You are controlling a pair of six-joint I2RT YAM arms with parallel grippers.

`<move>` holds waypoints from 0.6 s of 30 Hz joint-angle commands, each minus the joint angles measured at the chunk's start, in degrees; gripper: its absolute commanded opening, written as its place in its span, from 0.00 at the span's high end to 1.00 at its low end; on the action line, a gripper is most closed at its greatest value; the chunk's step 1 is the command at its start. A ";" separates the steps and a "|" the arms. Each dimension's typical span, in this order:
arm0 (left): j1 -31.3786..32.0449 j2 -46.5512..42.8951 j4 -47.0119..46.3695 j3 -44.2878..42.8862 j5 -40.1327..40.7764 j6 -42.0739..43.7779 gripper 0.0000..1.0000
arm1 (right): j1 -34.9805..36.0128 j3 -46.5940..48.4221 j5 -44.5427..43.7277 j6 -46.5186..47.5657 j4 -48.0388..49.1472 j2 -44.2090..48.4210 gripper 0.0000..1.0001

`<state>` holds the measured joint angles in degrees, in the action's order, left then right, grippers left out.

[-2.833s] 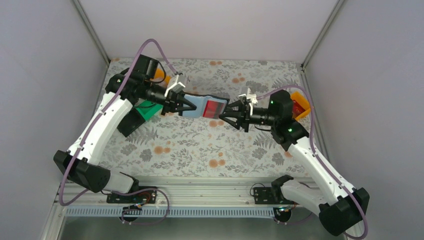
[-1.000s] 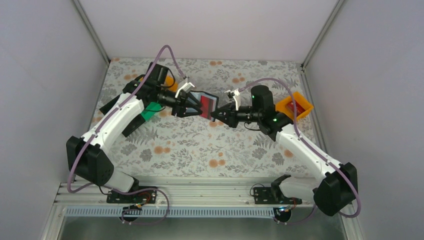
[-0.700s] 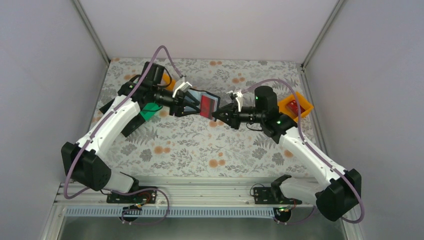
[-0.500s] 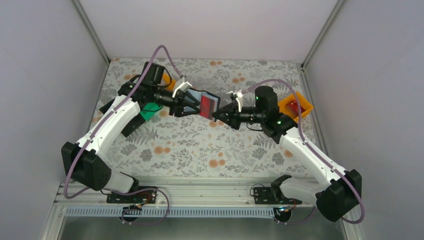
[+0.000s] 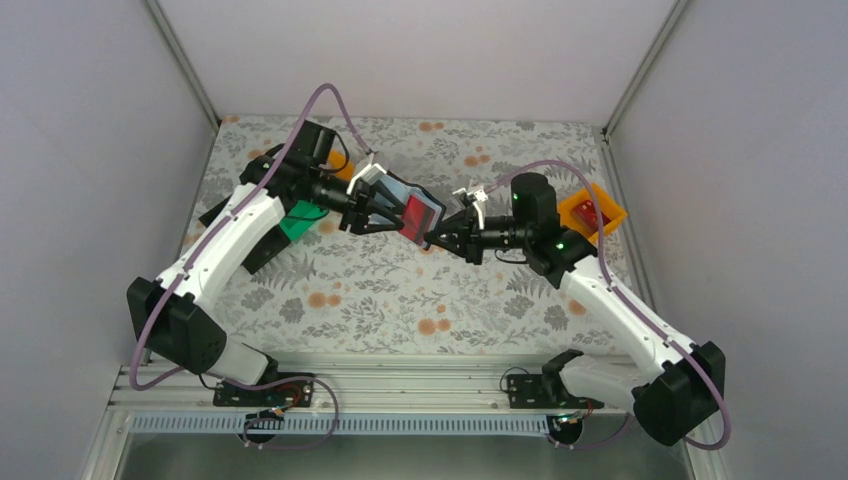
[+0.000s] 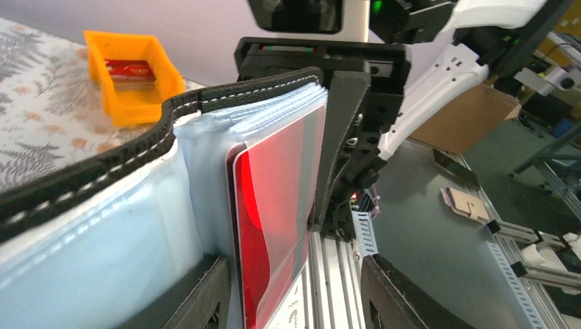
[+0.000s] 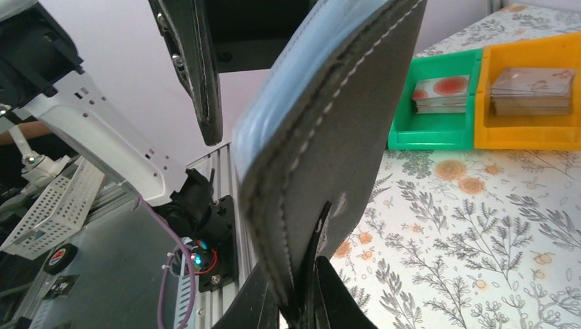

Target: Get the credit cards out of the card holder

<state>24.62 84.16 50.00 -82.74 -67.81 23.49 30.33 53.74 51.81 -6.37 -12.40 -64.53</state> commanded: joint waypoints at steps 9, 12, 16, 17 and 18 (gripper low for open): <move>6.33 -1.90 3.61 0.37 -7.90 7.25 0.63 | -0.20 1.63 -1.88 -0.95 7.35 0.69 0.96; 6.70 -2.02 1.92 1.40 -2.99 5.96 0.74 | -0.24 2.60 -2.66 -1.02 7.13 1.20 0.96; 8.23 -1.59 0.24 0.91 -0.14 4.59 0.82 | -0.26 3.27 -2.42 -1.26 7.07 0.66 0.96; 8.69 -1.36 -0.16 0.78 0.36 4.30 0.85 | -0.22 3.44 -2.42 -1.32 7.08 0.38 0.96; 9.05 -1.08 -0.76 0.74 0.58 3.59 0.89 | -0.24 3.55 -2.42 -1.27 7.17 0.11 0.96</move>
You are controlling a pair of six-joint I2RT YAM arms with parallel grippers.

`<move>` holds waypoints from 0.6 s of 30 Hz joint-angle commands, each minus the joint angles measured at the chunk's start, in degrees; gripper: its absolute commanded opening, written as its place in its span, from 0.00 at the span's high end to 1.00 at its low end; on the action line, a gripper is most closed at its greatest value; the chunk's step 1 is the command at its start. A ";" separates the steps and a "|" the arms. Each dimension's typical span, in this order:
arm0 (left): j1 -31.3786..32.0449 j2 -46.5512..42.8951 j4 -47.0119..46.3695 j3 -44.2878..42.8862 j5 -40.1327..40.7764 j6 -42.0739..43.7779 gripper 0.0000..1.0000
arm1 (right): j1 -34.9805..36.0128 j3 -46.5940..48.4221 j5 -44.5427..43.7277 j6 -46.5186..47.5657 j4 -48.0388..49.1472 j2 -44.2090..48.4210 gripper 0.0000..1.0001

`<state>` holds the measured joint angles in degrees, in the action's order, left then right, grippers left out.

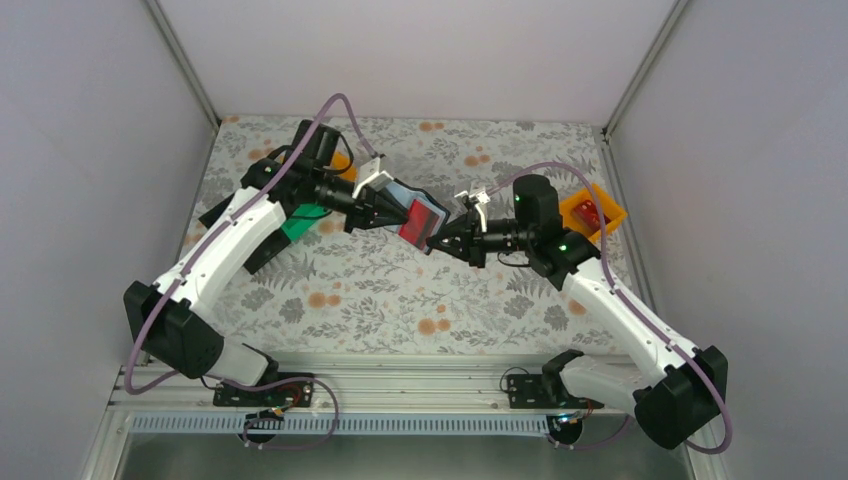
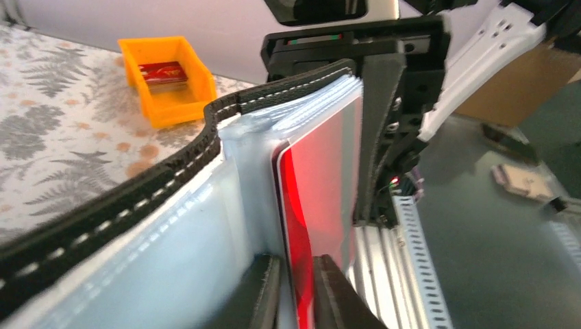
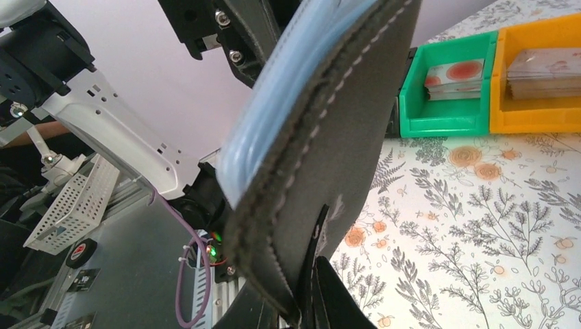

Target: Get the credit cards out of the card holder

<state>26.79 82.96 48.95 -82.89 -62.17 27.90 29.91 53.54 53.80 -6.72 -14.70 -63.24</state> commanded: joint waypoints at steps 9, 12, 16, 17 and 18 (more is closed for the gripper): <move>6.06 0.94 -2.22 2.13 -5.72 -5.27 0.98 | -0.15 2.07 -5.85 -0.69 9.81 -1.07 0.96; 1.77 -1.20 -5.30 6.28 -5.89 -7.55 0.98 | -0.66 -0.43 -6.97 -1.44 10.13 -0.90 0.96; -2.85 -1.72 -10.07 13.01 -5.76 -9.93 0.98 | -1.16 -3.70 -9.50 -4.15 11.89 -2.73 0.96; -3.39 -1.04 -10.69 14.04 -5.38 -10.15 0.98 | -1.30 -3.78 -10.36 -4.72 11.92 -3.57 0.96; -3.83 0.25 -11.27 14.81 -5.13 -10.45 0.98 | -1.34 -3.79 -11.16 -4.97 11.82 -4.60 0.96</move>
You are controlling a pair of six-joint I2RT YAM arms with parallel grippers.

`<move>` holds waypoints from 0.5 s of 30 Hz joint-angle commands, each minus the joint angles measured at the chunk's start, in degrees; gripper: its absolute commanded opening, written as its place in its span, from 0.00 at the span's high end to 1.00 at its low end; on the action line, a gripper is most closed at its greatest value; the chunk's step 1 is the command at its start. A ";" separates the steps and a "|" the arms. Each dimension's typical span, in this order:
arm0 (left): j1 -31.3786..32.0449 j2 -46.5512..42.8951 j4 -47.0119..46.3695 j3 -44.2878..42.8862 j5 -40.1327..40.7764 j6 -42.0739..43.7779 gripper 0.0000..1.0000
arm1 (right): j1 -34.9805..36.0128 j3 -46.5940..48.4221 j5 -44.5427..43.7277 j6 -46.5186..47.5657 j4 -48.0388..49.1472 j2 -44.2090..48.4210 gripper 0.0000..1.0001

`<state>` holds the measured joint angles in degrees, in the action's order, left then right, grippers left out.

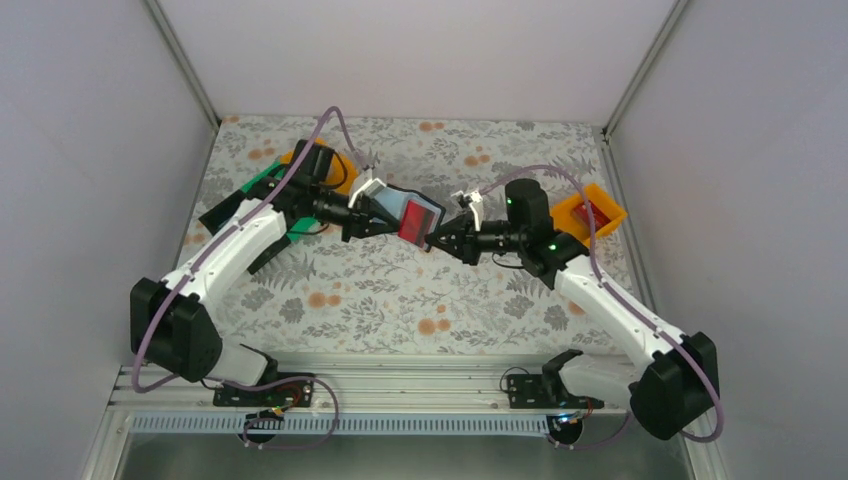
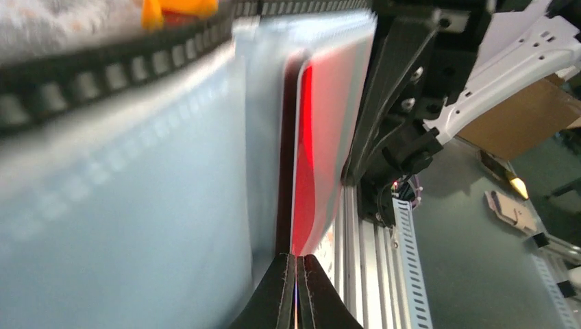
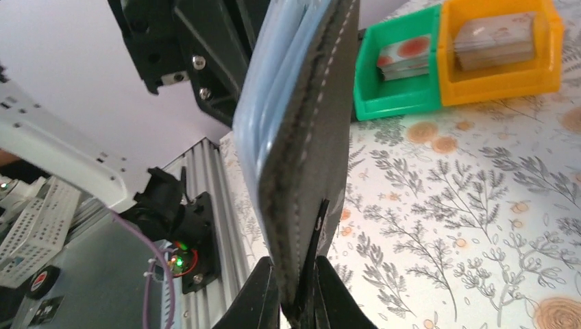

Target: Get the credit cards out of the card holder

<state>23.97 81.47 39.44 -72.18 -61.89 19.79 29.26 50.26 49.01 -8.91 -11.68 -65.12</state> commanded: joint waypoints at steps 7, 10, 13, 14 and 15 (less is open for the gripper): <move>-4.92 11.30 -4.75 7.54 -4.40 -1.23 0.98 | -1.57 -1.39 -8.32 -2.45 8.78 -12.38 0.96; -5.00 12.69 -6.80 9.62 -3.42 1.02 0.98 | -1.59 -1.28 -7.82 -1.39 8.73 -15.61 0.96; -5.05 13.73 -8.20 10.32 -3.59 2.56 0.98 | -1.57 0.80 -7.95 -0.01 6.23 -18.14 0.96; -5.03 14.24 -7.56 9.61 -3.27 3.32 0.98 | -1.57 1.49 -7.74 0.53 5.11 -18.66 0.96; -5.01 14.63 -6.70 8.69 -2.89 3.74 0.98 | -1.61 1.77 -7.63 0.80 4.40 -18.91 0.96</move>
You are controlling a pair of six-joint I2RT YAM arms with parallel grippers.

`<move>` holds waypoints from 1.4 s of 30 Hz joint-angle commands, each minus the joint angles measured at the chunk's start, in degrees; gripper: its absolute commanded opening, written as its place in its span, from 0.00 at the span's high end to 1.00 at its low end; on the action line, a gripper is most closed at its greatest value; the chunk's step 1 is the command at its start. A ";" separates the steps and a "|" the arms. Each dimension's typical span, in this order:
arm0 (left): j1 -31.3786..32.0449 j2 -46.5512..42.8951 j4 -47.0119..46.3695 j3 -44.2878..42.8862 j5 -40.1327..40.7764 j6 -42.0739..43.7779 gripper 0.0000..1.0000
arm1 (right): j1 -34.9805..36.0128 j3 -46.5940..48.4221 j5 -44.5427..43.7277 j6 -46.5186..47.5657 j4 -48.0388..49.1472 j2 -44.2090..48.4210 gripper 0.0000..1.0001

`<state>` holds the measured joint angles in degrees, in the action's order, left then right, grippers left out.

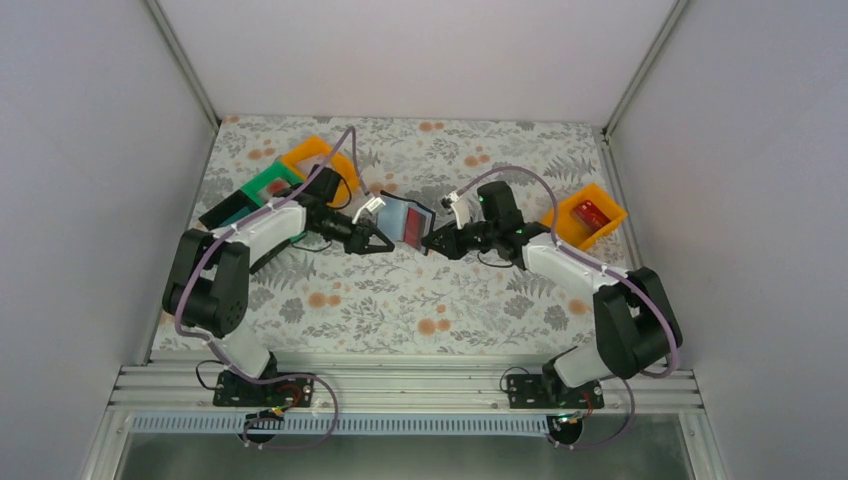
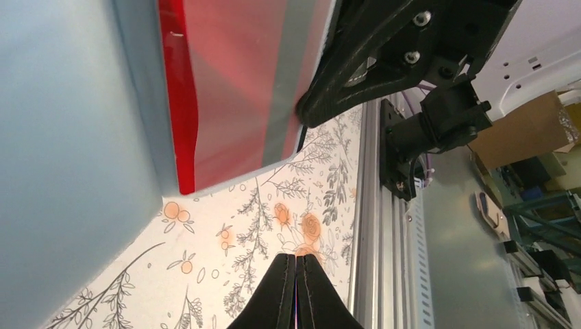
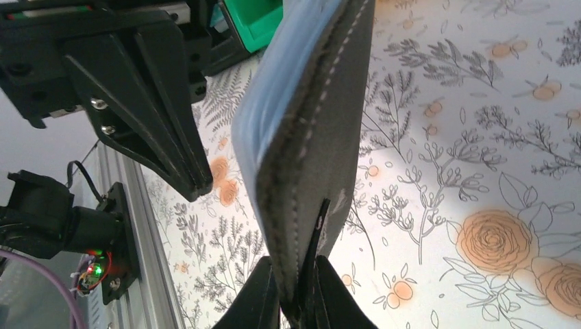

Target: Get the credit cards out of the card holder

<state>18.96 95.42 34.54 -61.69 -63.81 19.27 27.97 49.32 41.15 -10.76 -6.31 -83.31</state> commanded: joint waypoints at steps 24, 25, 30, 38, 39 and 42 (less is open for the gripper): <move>-6.48 -26.61 12.35 -11.98 18.03 9.88 0.34 | 1.10 13.30 10.25 12.33 -18.22 6.42 0.96; -6.48 -26.56 14.50 -13.16 16.31 10.37 0.32 | 1.12 13.78 11.48 13.77 -19.29 7.02 0.96; -6.43 -27.64 16.32 -12.31 6.65 9.30 0.15 | 1.22 15.53 17.36 16.80 -22.13 9.20 0.96; -6.60 -33.75 12.70 -7.55 6.55 8.45 0.00 | 2.73 13.41 24.47 20.22 -21.38 10.53 0.96; -6.73 -33.58 13.17 -8.03 5.30 8.74 0.00 | 3.02 13.68 24.89 20.44 -21.65 10.04 0.96; -6.97 -33.66 14.72 -8.65 3.12 9.47 0.00 | 3.86 15.67 28.18 22.95 -24.03 8.04 0.96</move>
<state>12.56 62.24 48.60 -69.69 -55.59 27.70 30.24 63.09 62.46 7.75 -28.21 -73.78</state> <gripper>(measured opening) 0.998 0.098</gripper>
